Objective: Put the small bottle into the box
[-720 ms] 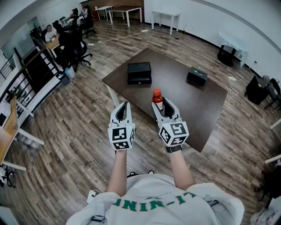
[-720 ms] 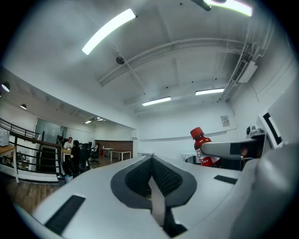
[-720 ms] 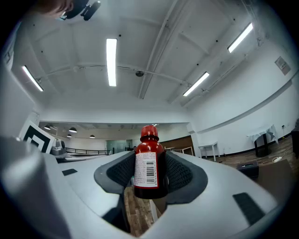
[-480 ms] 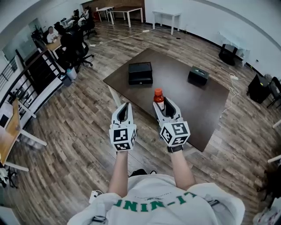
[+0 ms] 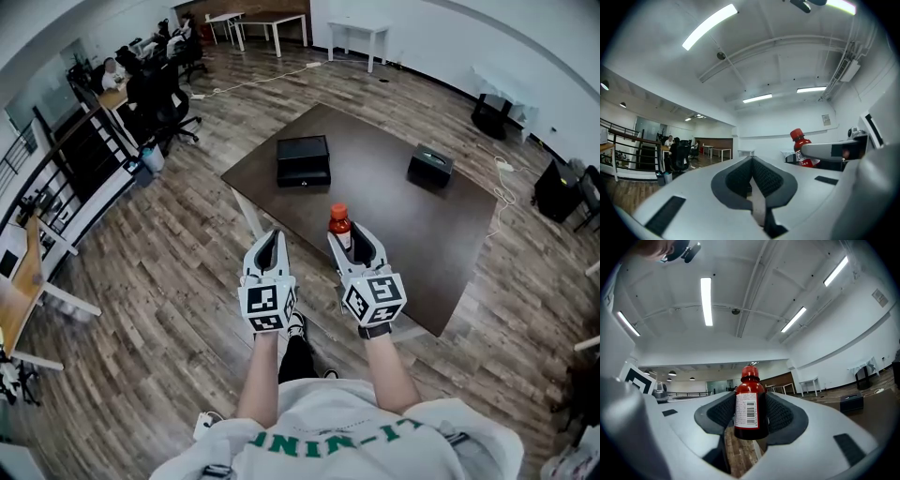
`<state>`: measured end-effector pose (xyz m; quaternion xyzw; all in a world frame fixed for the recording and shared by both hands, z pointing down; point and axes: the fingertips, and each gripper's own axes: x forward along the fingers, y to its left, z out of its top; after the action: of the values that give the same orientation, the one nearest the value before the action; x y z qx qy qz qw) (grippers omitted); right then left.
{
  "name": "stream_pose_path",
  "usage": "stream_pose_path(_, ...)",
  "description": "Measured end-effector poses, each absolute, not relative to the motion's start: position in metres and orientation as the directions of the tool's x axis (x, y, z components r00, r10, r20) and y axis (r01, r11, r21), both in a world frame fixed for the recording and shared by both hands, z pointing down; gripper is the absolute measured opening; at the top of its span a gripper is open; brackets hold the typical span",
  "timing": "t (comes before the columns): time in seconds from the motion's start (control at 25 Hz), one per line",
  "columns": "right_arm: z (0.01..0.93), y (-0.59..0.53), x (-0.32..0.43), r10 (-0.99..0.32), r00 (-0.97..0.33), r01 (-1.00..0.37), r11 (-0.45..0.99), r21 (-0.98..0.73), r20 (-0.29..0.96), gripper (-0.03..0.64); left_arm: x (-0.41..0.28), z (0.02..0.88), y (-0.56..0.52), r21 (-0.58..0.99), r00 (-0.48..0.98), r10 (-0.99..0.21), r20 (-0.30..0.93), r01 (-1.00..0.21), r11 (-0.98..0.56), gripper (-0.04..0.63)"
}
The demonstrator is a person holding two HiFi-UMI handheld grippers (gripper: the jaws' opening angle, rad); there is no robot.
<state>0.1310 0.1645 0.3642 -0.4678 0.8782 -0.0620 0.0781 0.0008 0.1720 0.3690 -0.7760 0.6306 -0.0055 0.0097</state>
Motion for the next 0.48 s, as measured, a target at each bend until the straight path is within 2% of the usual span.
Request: stream_pose_path(0.48, 0.348, 0.014, 0.072, -0.835, -0.544, -0.823, 0.551, -0.141, -0.084, 0.213, -0.051, 0.355, 0.015, 0.006, 0.242, -0.97, -0.031, -0.97, -0.242, 0.012)
